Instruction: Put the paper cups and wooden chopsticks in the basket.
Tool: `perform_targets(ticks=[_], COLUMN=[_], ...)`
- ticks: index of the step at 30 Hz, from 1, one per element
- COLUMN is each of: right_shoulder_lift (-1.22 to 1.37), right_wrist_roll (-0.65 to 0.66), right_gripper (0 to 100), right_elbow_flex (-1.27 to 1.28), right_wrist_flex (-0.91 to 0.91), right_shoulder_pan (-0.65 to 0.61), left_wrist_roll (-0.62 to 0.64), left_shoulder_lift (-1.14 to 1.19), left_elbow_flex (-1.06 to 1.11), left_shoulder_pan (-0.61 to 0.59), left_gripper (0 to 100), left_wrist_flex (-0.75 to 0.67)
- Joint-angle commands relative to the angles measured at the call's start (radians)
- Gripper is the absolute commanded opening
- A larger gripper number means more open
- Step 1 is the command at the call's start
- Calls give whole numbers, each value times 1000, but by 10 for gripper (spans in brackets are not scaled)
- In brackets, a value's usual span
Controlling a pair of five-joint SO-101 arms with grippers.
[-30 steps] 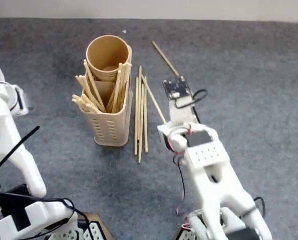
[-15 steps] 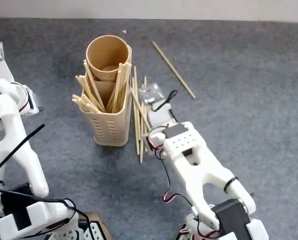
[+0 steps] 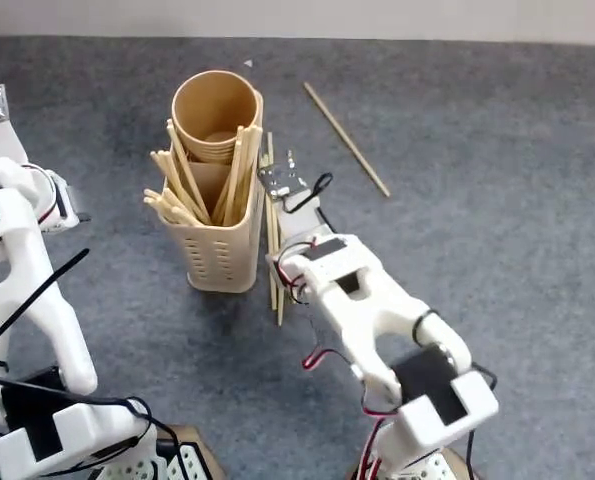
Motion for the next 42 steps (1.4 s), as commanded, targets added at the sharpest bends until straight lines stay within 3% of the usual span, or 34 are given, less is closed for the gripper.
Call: perform_targets(ticks=[1, 5, 14, 23, 27, 33, 38, 42], right_shoulder_lift=[45, 56, 10, -633, -868, -868, -796, -762], right_wrist_roll=[-5, -8, -11, -40, -38, -43, -43, -40], right_gripper=[182, 0, 5, 5, 5, 5, 5, 5], right_elbow_flex=[-71, -85, -87, -87, -159, -355, -248, -44], right_wrist_flex=[-19, 61, 108, 165, 160, 48, -162, -378], right_shoulder_pan=[2, 18, 174, 229, 182, 2, -143, -170], left_wrist_roll=[6, 6, 6, 6, 6, 5, 3, -20], left_shoulder_lift=[-19, -19, -19, -18, -12, -10, -10, -10], left_elbow_flex=[-10, -7, -4, -4, -4, -2, -2, -1], left_shoulder_pan=[-8, -8, -8, -8, -4, -2, -8, -8], left_gripper=[254, 254, 254, 253, 253, 253, 253, 253], left_wrist_flex=[-2, -2, -2, -2, -2, -2, 0, 0])
